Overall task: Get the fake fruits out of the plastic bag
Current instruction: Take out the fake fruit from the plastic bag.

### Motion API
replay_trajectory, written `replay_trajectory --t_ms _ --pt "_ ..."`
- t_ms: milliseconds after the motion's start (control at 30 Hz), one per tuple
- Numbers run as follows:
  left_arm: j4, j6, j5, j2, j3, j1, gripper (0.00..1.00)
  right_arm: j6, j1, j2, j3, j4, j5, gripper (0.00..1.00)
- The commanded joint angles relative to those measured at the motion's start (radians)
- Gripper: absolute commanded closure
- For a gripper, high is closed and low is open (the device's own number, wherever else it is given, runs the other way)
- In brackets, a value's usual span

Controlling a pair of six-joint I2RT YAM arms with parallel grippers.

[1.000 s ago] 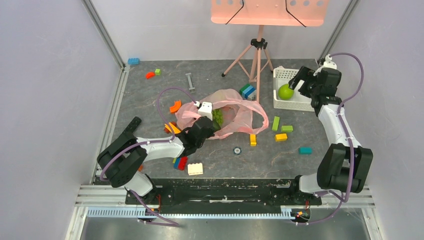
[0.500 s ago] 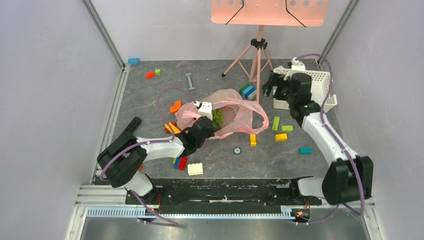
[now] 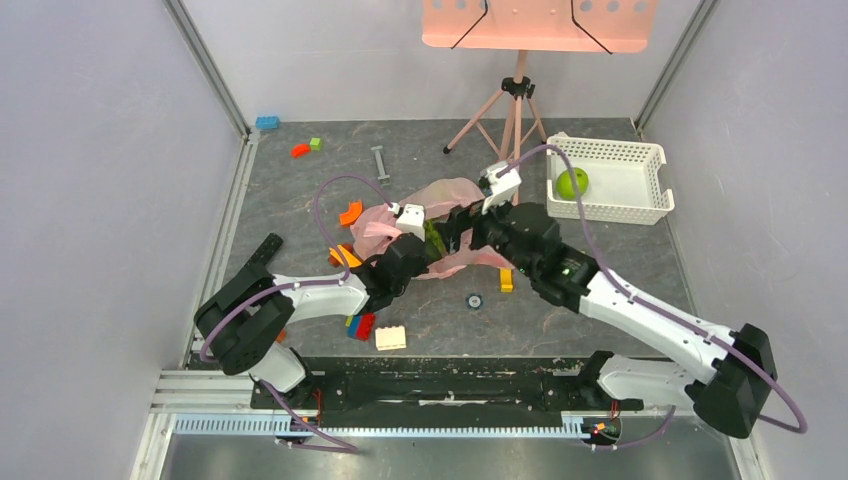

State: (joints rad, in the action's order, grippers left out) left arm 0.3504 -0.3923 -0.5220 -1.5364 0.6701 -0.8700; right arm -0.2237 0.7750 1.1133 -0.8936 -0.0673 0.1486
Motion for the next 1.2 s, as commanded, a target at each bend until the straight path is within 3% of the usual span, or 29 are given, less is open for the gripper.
replay_trajectory --t_ms 0,133,467,733,900,1167 --pt "0.03 -0.032 -0.037 0.023 0.006 0.006 0.85 0.033 0.1 0.034 0.012 -0.01 0.22 0.02" --pt "0.036 -0.036 -0.038 0.027 0.001 0.008 0.85 -0.013 0.117 0.074 0.028 0.014 0.318 0.02" --pt "0.035 -0.037 -0.032 0.024 0.002 0.008 0.85 -0.1 0.118 0.247 0.001 0.05 0.271 0.02" --pt "0.036 -0.034 -0.04 0.03 0.0 0.008 0.85 -0.151 0.111 0.405 -0.125 0.118 0.312 0.02" --pt "0.035 -0.036 -0.037 0.029 0.001 0.008 0.85 -0.171 0.093 0.473 -0.16 0.087 0.349 0.02" --pt "0.036 -0.036 -0.036 0.028 0.0 0.008 0.85 -0.184 0.019 0.547 -0.169 -0.028 0.285 0.02"
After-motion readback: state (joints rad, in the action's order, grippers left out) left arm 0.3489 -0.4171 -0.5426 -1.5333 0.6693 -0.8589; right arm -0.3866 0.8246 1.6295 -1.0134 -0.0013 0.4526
